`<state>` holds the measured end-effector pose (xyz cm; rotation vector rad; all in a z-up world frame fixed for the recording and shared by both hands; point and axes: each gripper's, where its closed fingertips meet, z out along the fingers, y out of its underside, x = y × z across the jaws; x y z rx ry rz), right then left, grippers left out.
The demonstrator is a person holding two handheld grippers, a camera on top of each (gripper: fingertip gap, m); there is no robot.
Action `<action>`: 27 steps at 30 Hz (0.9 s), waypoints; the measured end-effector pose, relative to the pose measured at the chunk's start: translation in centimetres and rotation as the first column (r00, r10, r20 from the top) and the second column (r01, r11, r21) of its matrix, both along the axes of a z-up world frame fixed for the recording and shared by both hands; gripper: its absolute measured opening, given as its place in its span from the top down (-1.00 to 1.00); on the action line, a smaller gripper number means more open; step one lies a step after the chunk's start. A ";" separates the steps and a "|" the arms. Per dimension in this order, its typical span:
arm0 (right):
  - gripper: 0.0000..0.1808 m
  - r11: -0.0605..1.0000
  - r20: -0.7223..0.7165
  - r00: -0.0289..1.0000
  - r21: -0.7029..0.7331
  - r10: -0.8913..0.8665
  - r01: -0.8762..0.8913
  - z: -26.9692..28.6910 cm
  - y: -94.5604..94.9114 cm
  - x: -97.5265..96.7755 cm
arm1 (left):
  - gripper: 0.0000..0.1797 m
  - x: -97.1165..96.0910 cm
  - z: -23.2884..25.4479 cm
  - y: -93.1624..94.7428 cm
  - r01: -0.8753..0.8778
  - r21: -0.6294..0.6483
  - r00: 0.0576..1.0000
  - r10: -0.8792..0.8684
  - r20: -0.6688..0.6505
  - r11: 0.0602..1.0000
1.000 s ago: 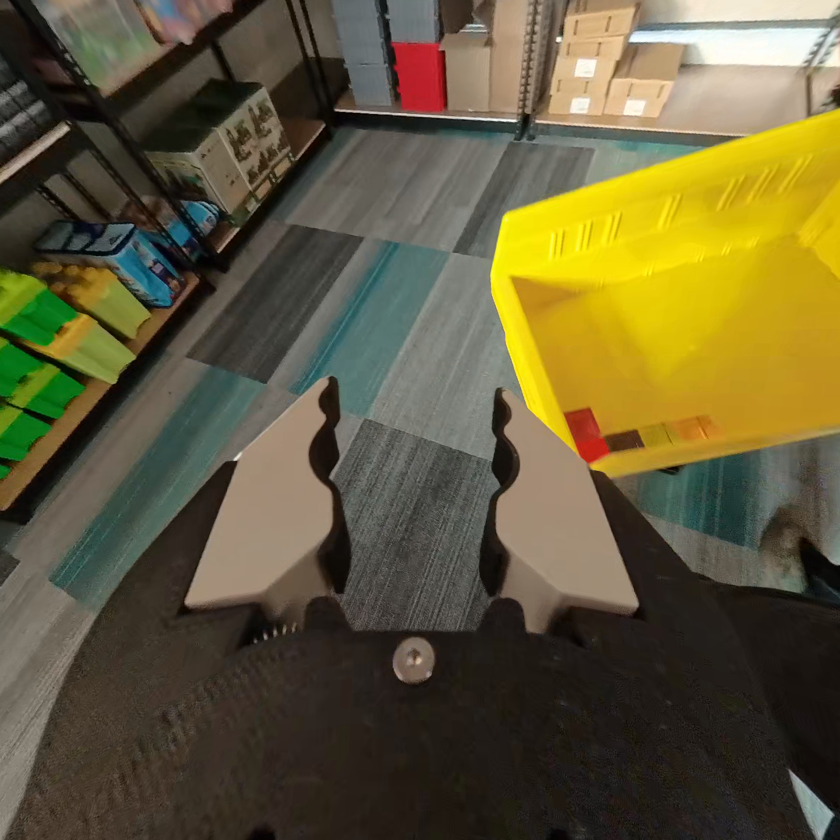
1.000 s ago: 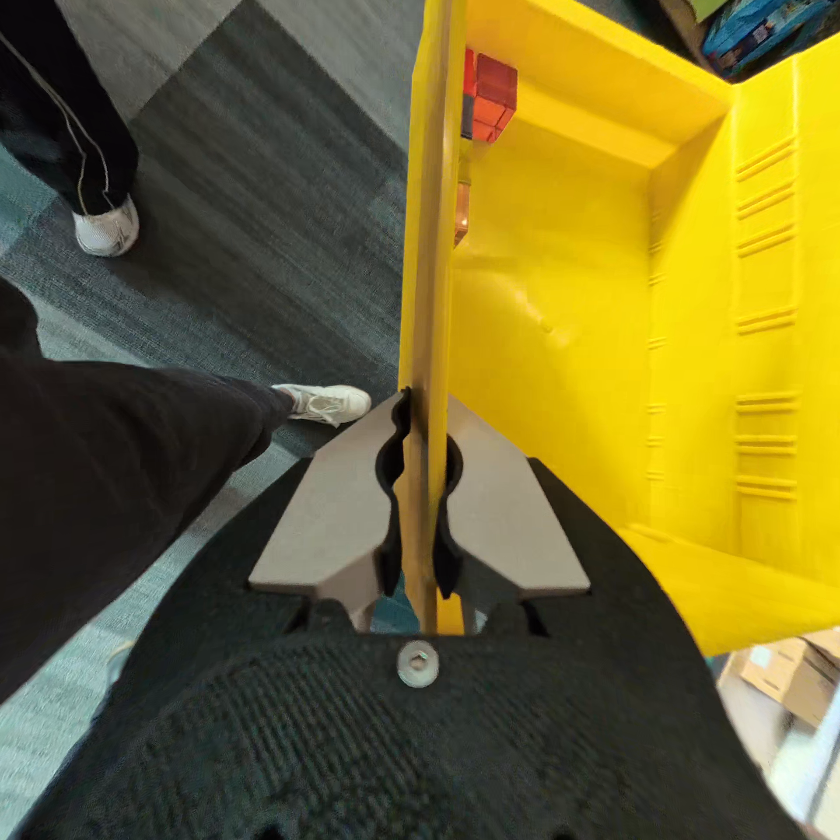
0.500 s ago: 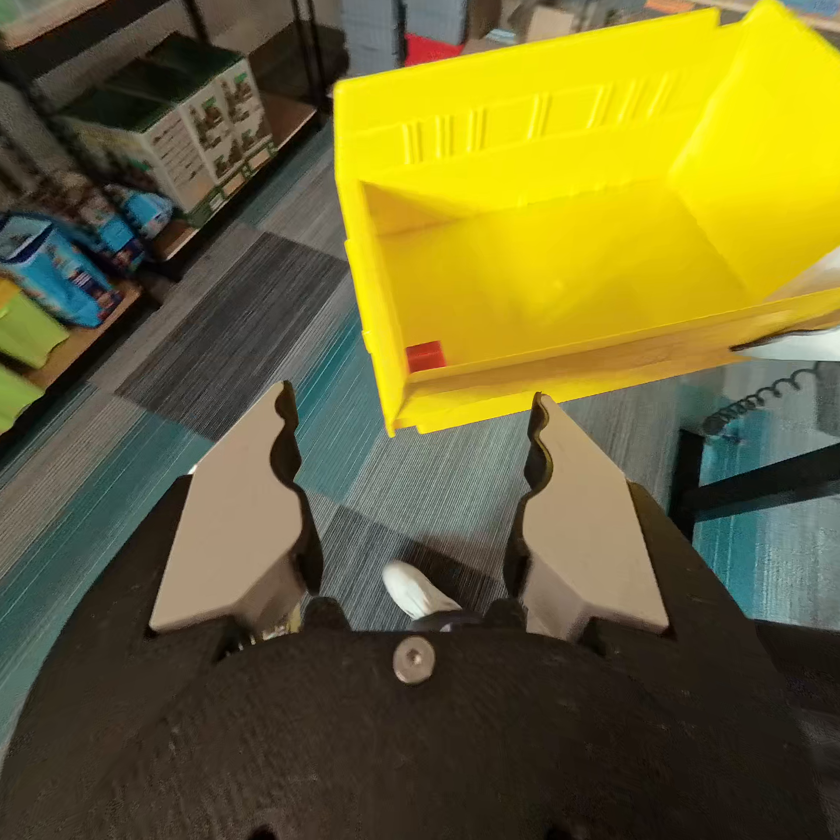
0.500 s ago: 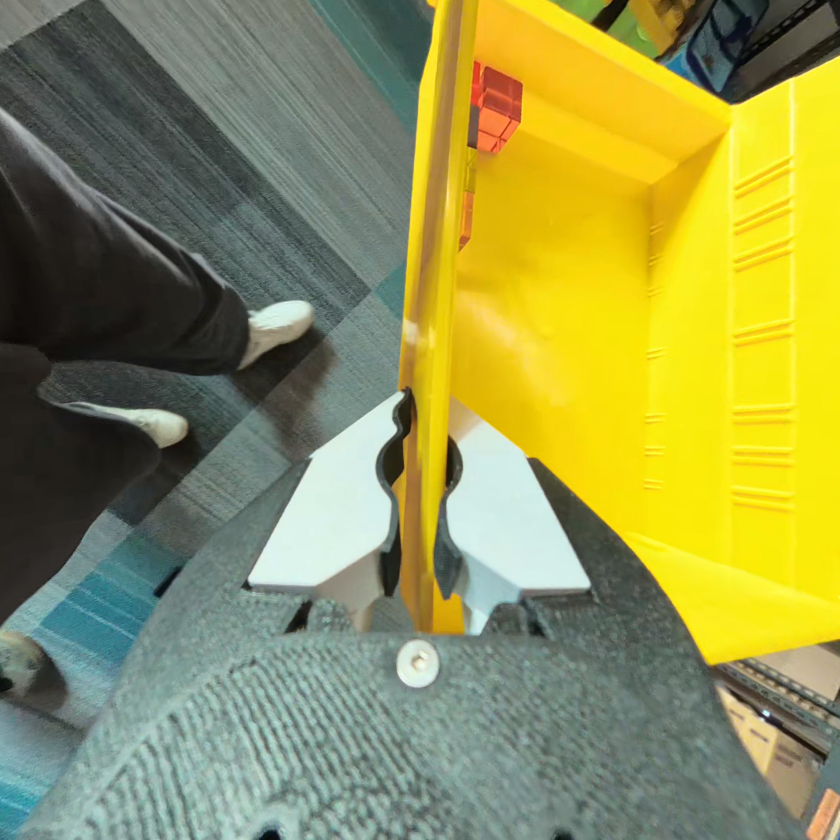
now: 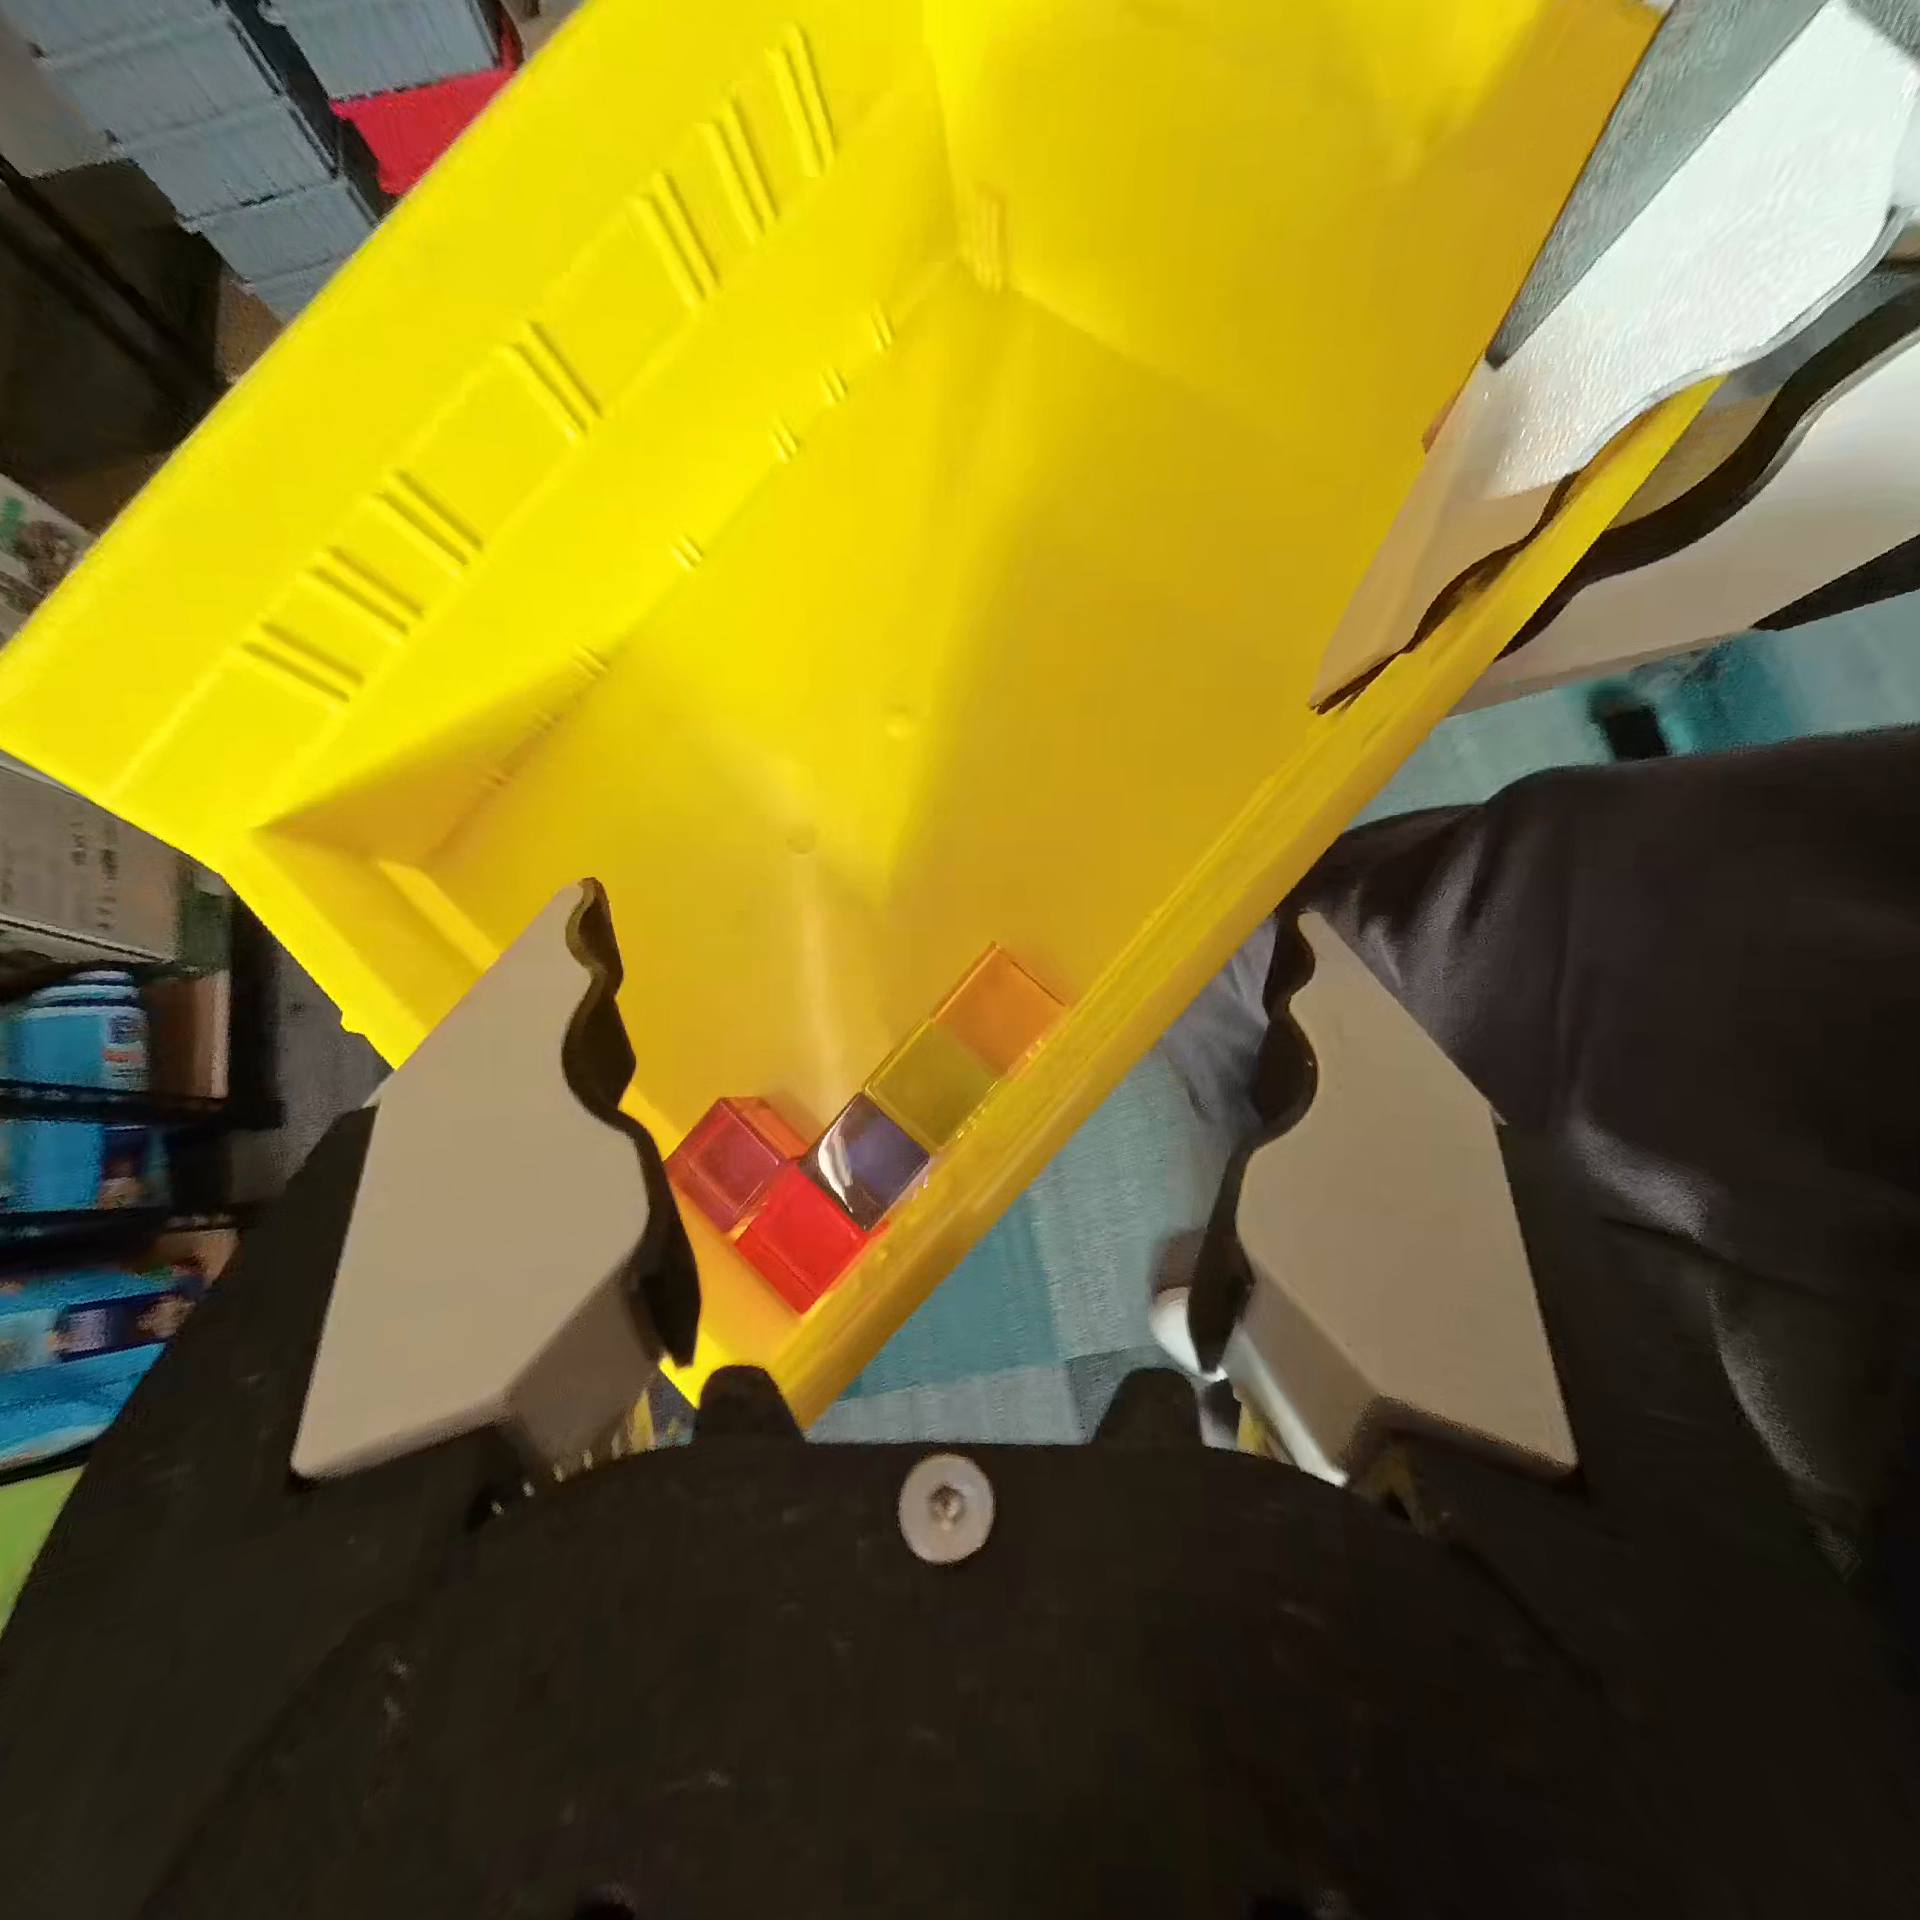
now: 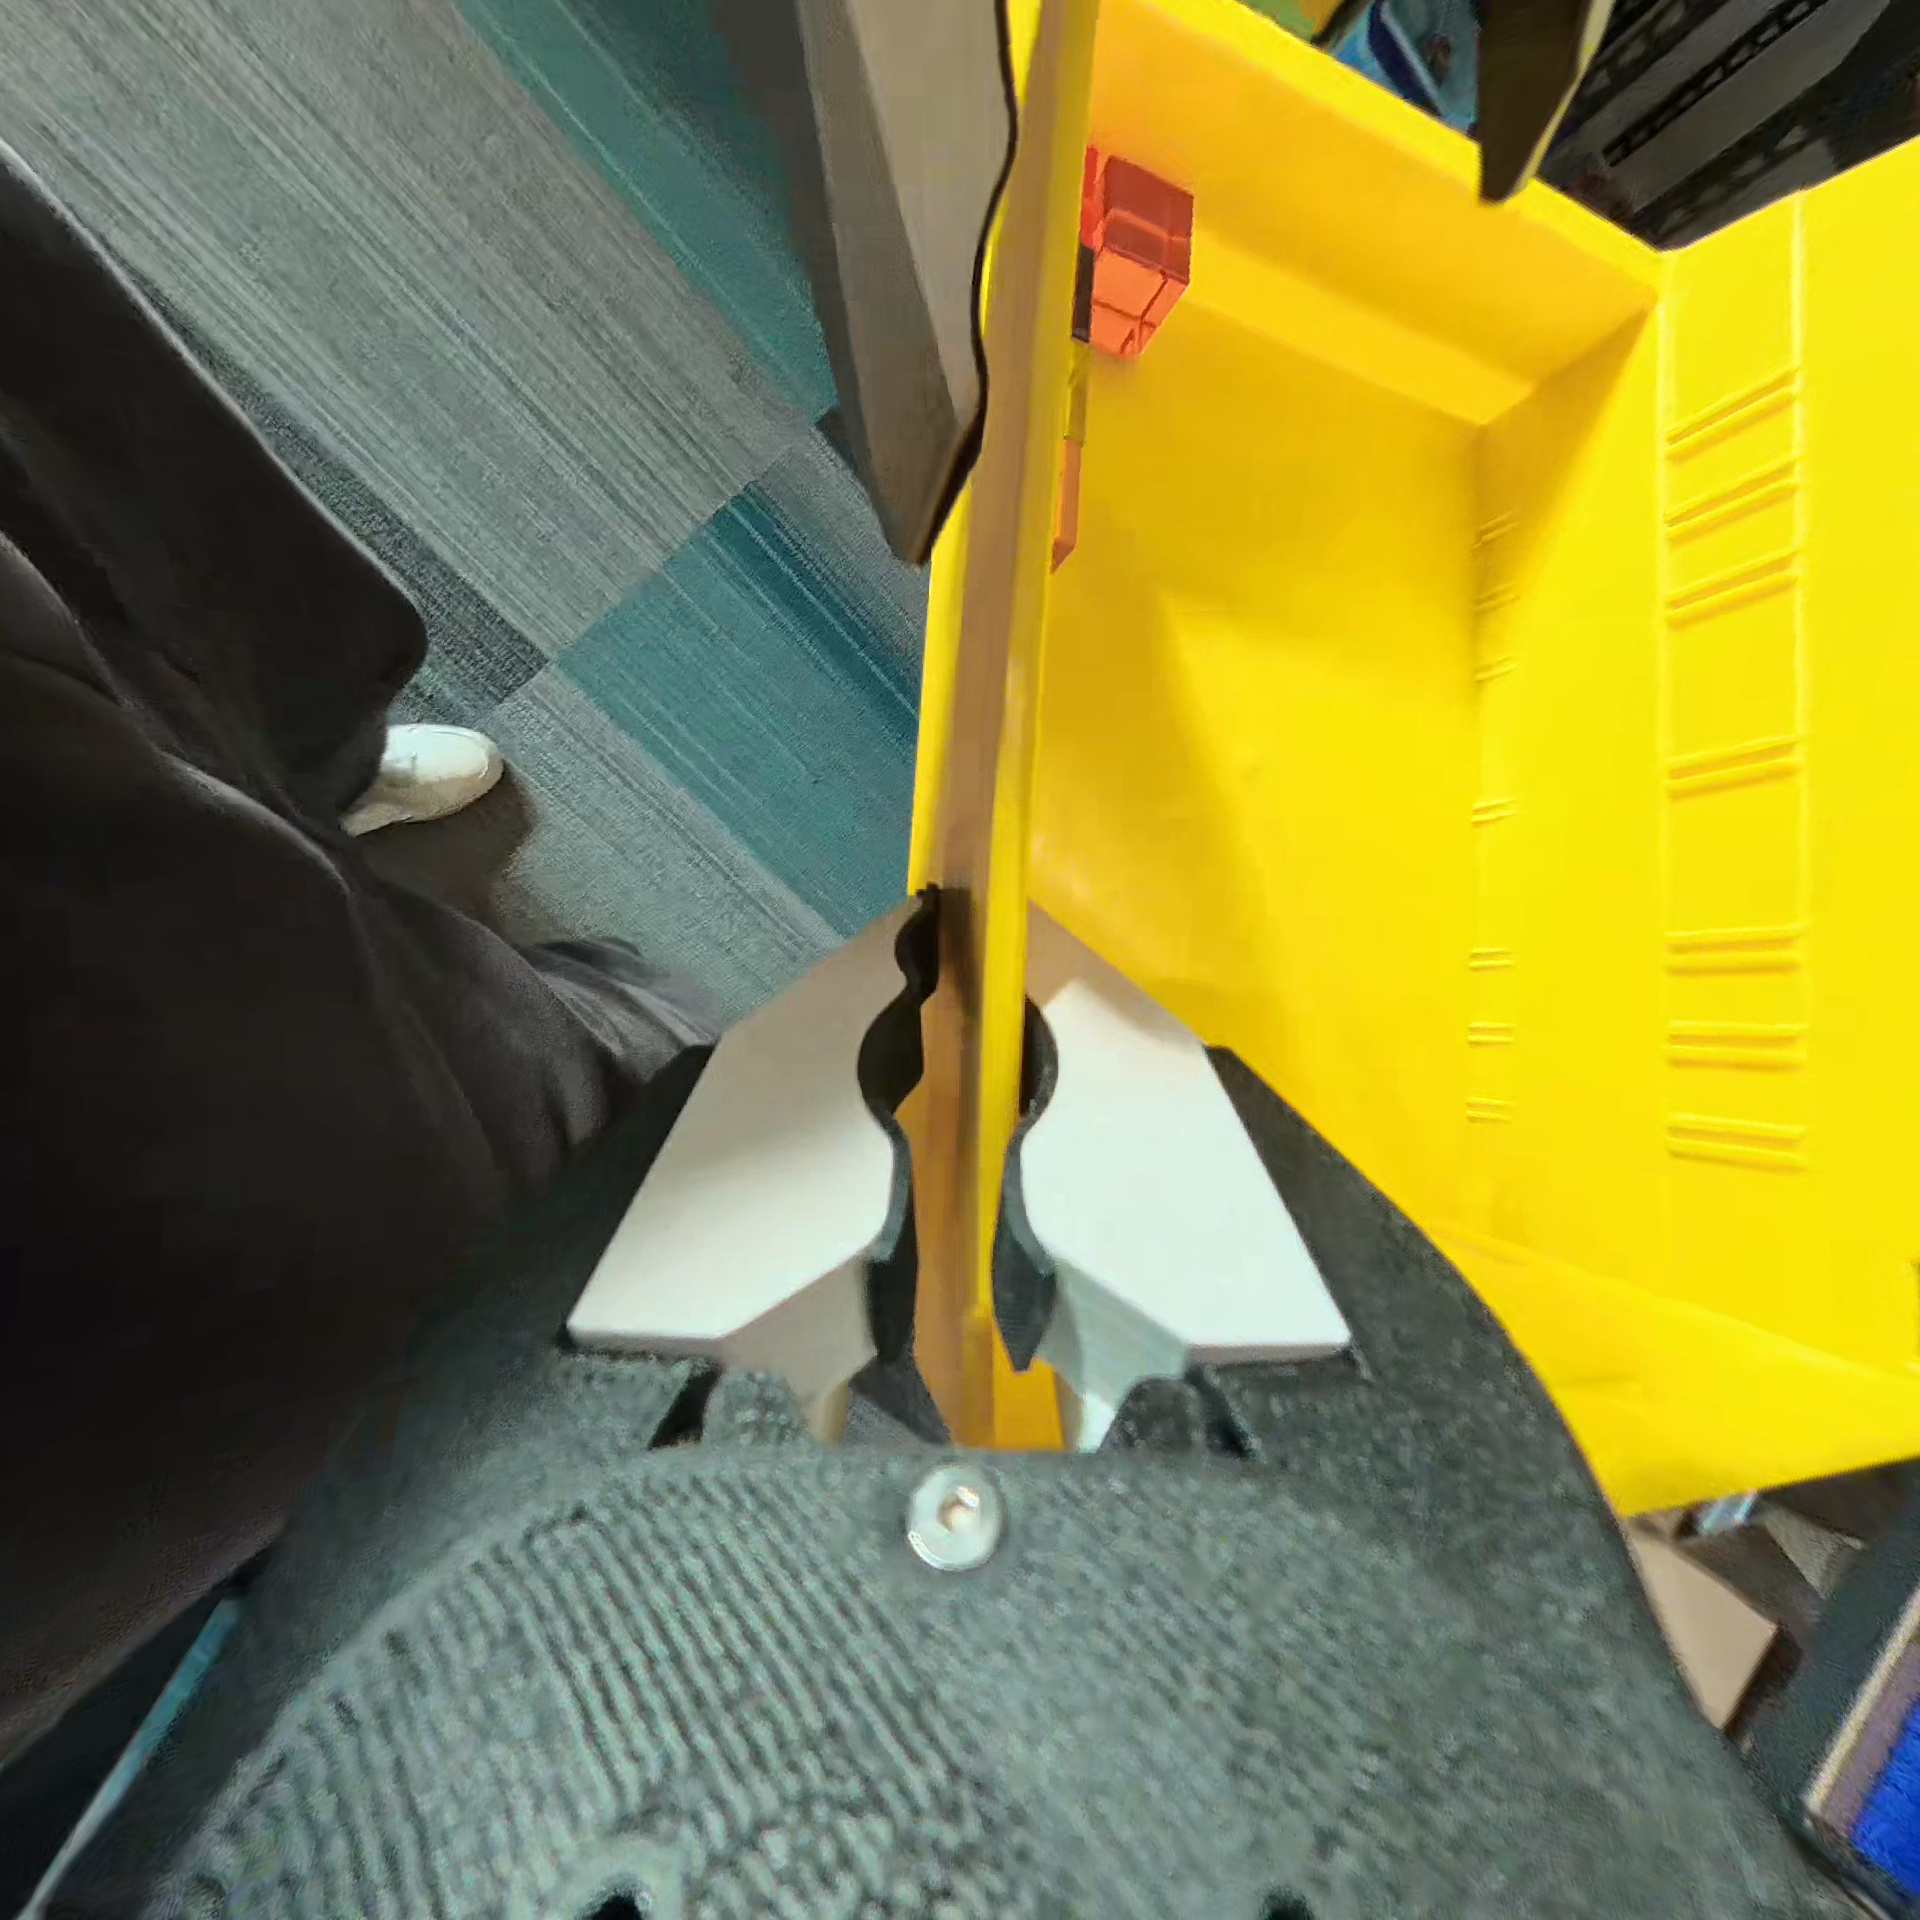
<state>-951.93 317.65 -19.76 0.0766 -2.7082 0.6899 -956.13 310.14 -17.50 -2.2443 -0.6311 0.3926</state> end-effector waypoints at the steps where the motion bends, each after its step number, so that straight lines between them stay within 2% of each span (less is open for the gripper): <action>1: 0.96 1.000 0.002 1.000 -0.018 0.004 -0.004 -0.2 -0.1 -2.6 | -0.31 -2.7 -0.6 0.1 -0.002 -0.047 1.000 0.002 -0.007 0.999; 4: 0.96 0.999 -0.009 0.999 -0.035 0.038 -0.038 -1.3 0.7 -11.0 | -0.14 -11.0 -2.9 0.6 -0.044 -0.184 0.999 0.041 -0.021 0.982; 7: 0.96 0.994 -0.012 0.996 -0.060 0.091 -0.092 -2.0 2.3 -20.2 | 0.22 -18.3 -4.5 2.7 -0.097 -0.208 0.989 0.117 0.086 0.973; 8: 0.96 0.991 -0.010 0.993 -0.060 0.116 -0.116 -2.0 3.0 -23.2 | 0.22 -21.0 -4.8 3.3 -0.122 -0.232 0.985 0.145 0.089 0.965; 10: 0.96 0.983 -0.017 0.983 -0.028 0.182 -0.183 -1.6 4.6 -29.0 | 0.38 -26.0 -5.4 4.8 -0.103 -0.300 0.982 0.146 0.122 0.948; 12: 0.96 0.968 -0.036 0.967 0.022 0.252 -0.251 -0.8 6.0 -34.7 | 0.58 -30.7 -5.3 6.9 -0.076 -0.316 0.977 0.133 0.164 0.946; 15: 0.96 0.942 -0.051 0.942 0.073 0.332 -0.328 0.5 7.5 -43.1 | 0.82 -37.7 -4.6 8.9 -0.058 -0.356 0.982 0.118 0.149 0.933; 18: 0.95 0.914 -0.067 0.914 0.109 0.400 -0.392 1.5 8.0 -51.0 | 0.88 -45.2 -3.8 9.6 -0.103 -0.347 0.984 0.147 0.104 0.932; 23: 0.92 0.887 -0.074 0.890 0.145 0.451 -0.438 1.1 6.6 -63.9 | 0.97 -57.0 -4.5 8.8 -0.131 -0.335 0.980 0.173 0.100 0.933; 27: 0.88 0.872 -0.073 0.873 0.130 0.482 -0.471 1.3 4.1 -72.7 | 0.97 -65.4 -4.3 6.4 -0.147 -0.339 0.975 0.194 0.108 0.929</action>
